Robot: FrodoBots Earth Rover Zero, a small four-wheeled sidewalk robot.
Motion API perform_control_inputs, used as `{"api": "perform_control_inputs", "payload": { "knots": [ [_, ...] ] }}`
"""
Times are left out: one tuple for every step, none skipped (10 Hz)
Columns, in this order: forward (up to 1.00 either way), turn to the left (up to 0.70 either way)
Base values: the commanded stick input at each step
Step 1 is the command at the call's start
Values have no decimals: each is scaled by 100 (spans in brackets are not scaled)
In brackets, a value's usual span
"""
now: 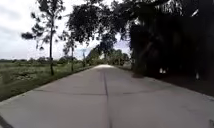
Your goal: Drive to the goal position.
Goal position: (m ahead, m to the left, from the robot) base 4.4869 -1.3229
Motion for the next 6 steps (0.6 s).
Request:
{"api": "perform_control_inputs", "payload": {
  "knots": [
    [85,0],
    [85,0],
    [85,24],
    [85,34],
    [85,34],
    [85,34]
  ]
}}
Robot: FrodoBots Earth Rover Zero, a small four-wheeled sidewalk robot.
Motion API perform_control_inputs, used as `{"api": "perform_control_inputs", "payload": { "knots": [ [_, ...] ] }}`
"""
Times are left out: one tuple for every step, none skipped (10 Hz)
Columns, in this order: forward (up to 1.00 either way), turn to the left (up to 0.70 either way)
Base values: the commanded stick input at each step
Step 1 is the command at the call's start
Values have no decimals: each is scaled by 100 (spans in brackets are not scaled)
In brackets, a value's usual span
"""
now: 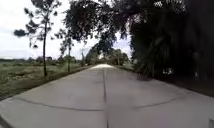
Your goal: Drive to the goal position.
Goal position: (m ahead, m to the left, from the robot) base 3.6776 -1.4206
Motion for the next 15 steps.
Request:
{"api": "perform_control_inputs", "payload": {
  "knots": [
    [85,34],
    [85,2],
    [85,0],
    [85,0],
    [85,0],
    [85,0],
    [85,0],
    [85,0],
    [85,0],
    [85,0],
    [85,0],
    [85,0],
    [85,0],
    [85,0],
    [85,0]
  ]
}}
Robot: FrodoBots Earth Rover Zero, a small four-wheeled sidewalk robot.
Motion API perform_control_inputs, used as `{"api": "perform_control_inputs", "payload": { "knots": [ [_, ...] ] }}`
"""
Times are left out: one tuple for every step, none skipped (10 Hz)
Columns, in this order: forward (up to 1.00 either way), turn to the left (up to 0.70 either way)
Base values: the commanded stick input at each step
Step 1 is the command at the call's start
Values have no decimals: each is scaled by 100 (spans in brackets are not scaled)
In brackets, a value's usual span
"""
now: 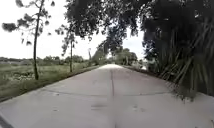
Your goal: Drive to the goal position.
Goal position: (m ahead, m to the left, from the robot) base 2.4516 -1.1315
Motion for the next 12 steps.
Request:
{"api": "perform_control_inputs", "payload": {
  "knots": [
    [85,0],
    [85,0],
    [85,0],
    [85,0],
    [85,0],
    [85,0],
    [85,0],
    [85,0],
    [85,0],
    [85,0],
    [85,0],
    [85,0]
  ]
}}
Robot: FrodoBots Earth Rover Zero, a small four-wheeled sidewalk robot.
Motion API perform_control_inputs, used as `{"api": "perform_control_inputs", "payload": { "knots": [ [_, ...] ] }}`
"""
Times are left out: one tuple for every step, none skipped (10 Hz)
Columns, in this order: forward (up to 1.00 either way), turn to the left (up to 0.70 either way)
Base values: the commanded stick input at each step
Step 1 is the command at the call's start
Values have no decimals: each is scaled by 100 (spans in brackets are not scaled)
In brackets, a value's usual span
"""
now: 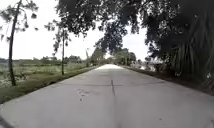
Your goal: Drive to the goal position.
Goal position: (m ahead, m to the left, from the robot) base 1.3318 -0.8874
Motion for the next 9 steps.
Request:
{"api": "perform_control_inputs", "payload": {
  "knots": [
    [85,0],
    [85,0],
    [85,0],
    [85,0],
    [85,0],
    [85,0],
    [85,0],
    [85,0],
    [85,0]
  ]
}}
